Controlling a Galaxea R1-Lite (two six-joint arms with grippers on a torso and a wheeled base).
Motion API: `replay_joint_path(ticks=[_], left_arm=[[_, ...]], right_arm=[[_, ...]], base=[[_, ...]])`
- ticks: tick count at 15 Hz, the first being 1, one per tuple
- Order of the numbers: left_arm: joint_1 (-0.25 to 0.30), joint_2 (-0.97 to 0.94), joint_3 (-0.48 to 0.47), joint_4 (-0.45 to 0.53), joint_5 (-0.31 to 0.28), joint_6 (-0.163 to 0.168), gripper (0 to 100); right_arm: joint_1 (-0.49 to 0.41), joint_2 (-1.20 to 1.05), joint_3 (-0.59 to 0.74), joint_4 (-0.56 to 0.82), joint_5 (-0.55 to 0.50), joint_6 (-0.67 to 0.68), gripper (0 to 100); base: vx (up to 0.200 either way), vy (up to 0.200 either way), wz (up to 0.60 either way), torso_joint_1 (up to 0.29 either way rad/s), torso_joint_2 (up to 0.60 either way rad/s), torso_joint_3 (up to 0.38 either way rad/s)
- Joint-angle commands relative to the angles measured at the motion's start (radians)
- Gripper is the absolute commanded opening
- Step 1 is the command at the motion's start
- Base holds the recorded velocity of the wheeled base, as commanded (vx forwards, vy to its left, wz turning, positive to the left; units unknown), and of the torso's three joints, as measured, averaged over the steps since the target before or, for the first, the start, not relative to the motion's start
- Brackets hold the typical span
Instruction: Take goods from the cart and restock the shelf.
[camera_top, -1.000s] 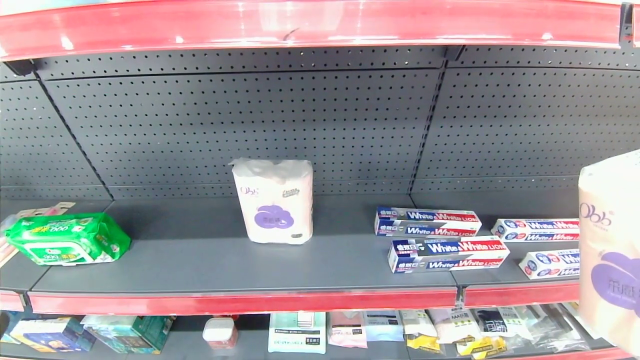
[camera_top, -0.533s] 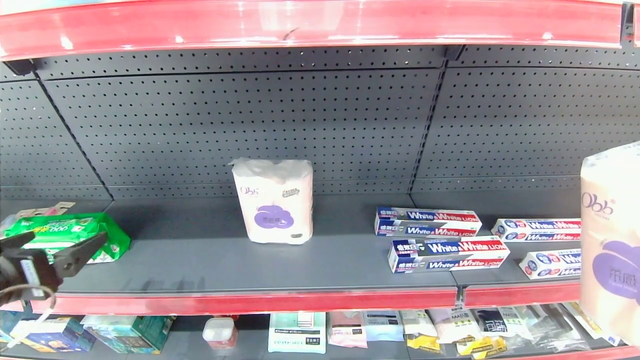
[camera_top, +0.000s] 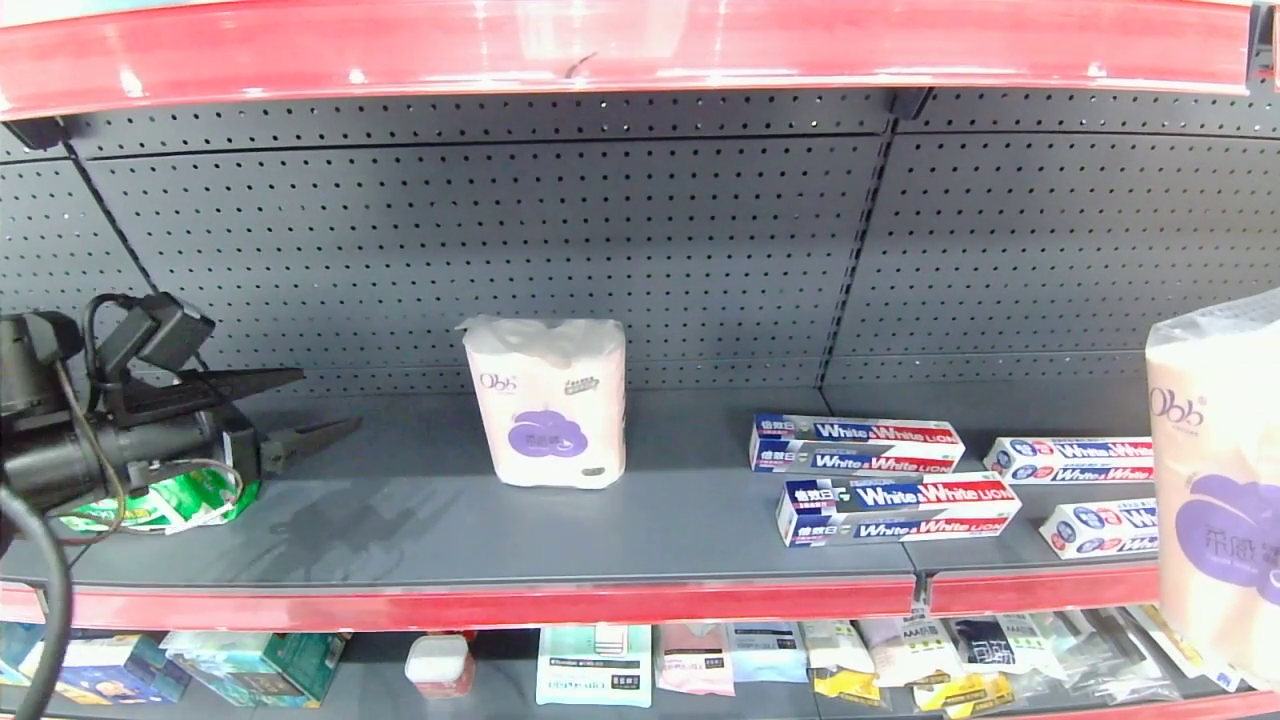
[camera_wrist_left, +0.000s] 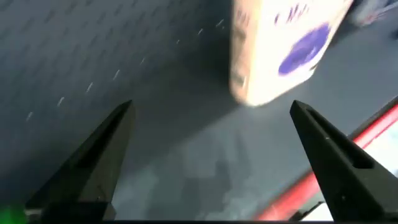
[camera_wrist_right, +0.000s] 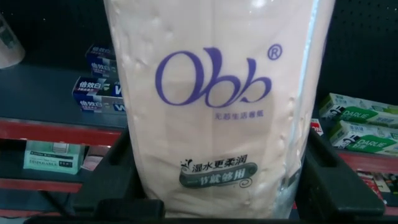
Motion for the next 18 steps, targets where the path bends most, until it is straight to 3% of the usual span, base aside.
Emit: replay_joint_path(ticks=[1, 2, 3, 6, 18], left_arm=[[-0.006, 0.133, -0.074, -0.004, -0.037, 0.005, 100], [-0.035, 0.151, -0.112, 0.013, -0.127, -0.001, 100], [-0.047, 0.162, -0.128, 0.039, -0.173, -0.001, 100], [-0.072, 0.205, -0.137, 0.050, -0.242, 0.002, 100], [-0.174, 0.420, -0.395, 0.036, -0.341, 0.006, 100]], right_arm=[[-0.002, 0.007, 0.004, 0.000, -0.001, -0.001, 0], [-0.001, 0.014, -0.001, 0.000, -0.022, -0.003, 0], [-0.001, 0.023, -0.005, -0.002, -0.034, -0.003, 0], [-0.002, 0.031, -0.004, 0.000, -0.040, -0.003, 0], [-0.007, 0.060, -0.007, 0.000, -0.057, -0.017, 0]], base=[[0.000, 0.000, 0.00, 0.000, 0.00, 0.000], [0.000, 0.000, 0.00, 0.000, 0.00, 0.000], [0.000, 0.000, 0.00, 0.000, 0.00, 0.000], [0.000, 0.000, 0.00, 0.000, 0.00, 0.000], [0.000, 0.000, 0.00, 0.000, 0.00, 0.000]])
